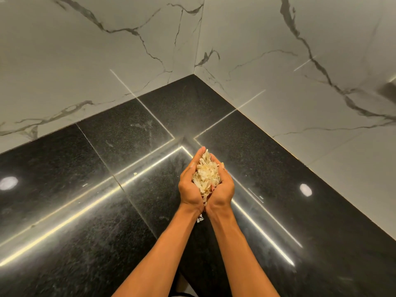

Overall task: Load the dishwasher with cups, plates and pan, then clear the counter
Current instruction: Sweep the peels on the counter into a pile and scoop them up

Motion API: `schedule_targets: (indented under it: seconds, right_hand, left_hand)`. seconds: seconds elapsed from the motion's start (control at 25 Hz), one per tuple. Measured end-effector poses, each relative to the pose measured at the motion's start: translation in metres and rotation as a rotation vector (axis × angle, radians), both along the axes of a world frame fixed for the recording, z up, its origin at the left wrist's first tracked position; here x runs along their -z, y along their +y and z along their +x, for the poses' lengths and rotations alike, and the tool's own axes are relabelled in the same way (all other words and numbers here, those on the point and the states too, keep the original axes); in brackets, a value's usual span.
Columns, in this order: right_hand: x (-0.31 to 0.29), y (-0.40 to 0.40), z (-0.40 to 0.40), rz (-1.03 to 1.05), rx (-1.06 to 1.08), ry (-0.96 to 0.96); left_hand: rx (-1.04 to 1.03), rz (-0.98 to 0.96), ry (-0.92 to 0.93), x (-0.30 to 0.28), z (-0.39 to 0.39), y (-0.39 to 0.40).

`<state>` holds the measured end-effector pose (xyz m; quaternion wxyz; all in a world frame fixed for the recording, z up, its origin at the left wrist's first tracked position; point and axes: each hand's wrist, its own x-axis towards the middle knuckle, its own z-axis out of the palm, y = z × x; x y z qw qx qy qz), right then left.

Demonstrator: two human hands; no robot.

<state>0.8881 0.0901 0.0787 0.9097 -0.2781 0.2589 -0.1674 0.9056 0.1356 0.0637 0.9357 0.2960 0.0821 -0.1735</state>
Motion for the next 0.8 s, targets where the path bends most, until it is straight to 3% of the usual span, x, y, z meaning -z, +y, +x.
schedule_targets:
  seconds: [0.4,0.8]
  right_hand:
    - [-0.042,0.072,-0.032,-0.036,-0.154,-0.115]
    - [-0.05,0.232,-0.188,0.04,-0.449,-0.078]
  left_hand:
    - [-0.109,-0.169,-0.063,-0.044,-0.035,0.073]
    - [-0.395,-0.121,-0.066,-0.06,-0.21,0.235]
